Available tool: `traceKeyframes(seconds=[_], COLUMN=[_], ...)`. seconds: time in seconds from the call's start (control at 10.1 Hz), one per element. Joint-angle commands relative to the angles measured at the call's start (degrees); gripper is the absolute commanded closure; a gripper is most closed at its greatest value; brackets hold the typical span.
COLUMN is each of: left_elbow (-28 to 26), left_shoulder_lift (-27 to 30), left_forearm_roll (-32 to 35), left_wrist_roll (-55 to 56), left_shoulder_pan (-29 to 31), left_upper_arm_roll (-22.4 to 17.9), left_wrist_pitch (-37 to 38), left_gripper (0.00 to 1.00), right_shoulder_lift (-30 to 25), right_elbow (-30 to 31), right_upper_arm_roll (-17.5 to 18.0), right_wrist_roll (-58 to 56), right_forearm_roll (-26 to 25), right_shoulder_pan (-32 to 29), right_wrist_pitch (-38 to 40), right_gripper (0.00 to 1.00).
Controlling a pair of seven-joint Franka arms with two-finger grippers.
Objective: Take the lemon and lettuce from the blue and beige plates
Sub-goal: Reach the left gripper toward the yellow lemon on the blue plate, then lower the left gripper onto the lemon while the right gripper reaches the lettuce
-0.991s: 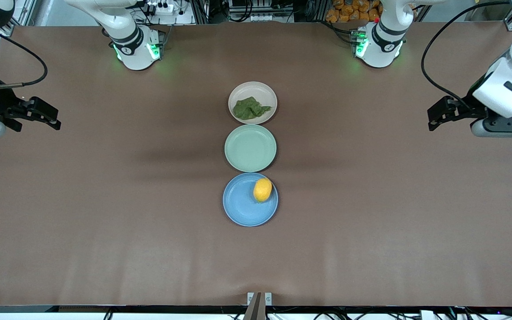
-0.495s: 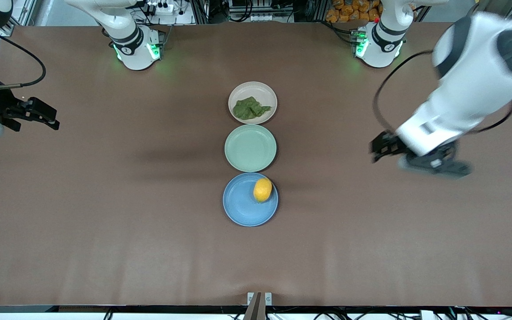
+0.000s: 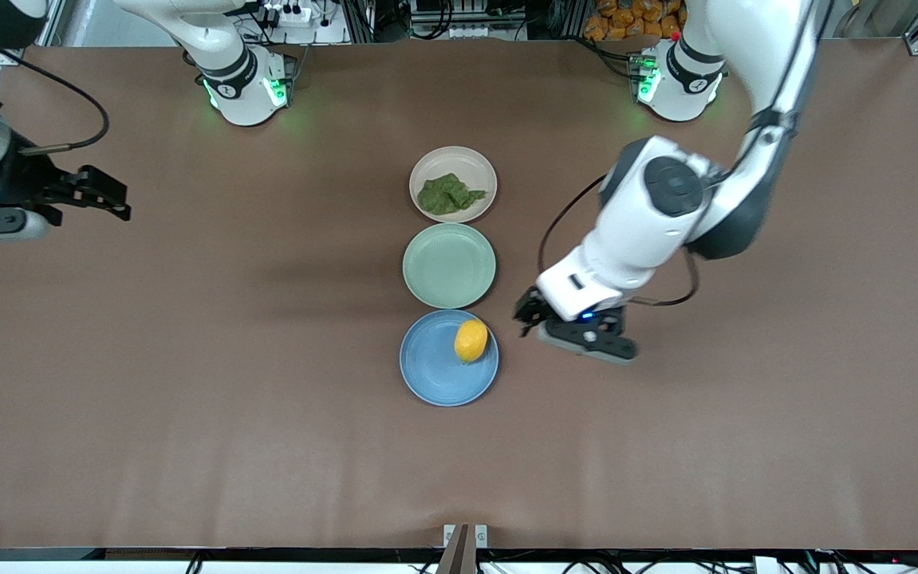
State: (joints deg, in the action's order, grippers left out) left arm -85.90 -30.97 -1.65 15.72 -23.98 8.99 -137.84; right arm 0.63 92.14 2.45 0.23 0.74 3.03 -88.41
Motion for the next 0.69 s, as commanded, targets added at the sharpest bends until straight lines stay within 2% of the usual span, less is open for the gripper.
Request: traceKeyframes(seconds=[0.0, 0.2, 0.4, 0.59], left_elbow=[2.23, 2.23, 2.23, 2.23], left_shoulder_lift=[-6.44, -10.32, -14.1, -15.86], left_forearm_roll=[-0.99, -0.99, -0.99, -0.81], left_wrist_roll=[1.51, 1.42, 1.51, 1.33], left_shoulder_pan=[-3.59, -5.54, -7.91, -8.36], left_upper_arm_roll=[-0.38, -0.38, -0.46, -0.82], left_wrist_pitch=[-7.67, -12.34, -16.21, -17.89], left_gripper=[0.0, 0.0, 0.0, 0.0], right_shoulder_lift=[1.56, 2.79, 3.15, 3.24], right_elbow=[0.5, 1.46, 3.56, 8.21], right_upper_arm_roll=[0.28, 0.28, 0.28, 0.36], right_wrist_roll=[1.51, 6.41, 15.01, 25.11], right_forearm_roll=[-0.22, 5.39, 5.76, 8.73], right_shoulder_pan=[4.08, 6.36, 12.23, 18.82], right_wrist_pitch=[1.66, 1.13, -0.79, -3.69], right_gripper=[0.0, 0.0, 0.0, 0.0])
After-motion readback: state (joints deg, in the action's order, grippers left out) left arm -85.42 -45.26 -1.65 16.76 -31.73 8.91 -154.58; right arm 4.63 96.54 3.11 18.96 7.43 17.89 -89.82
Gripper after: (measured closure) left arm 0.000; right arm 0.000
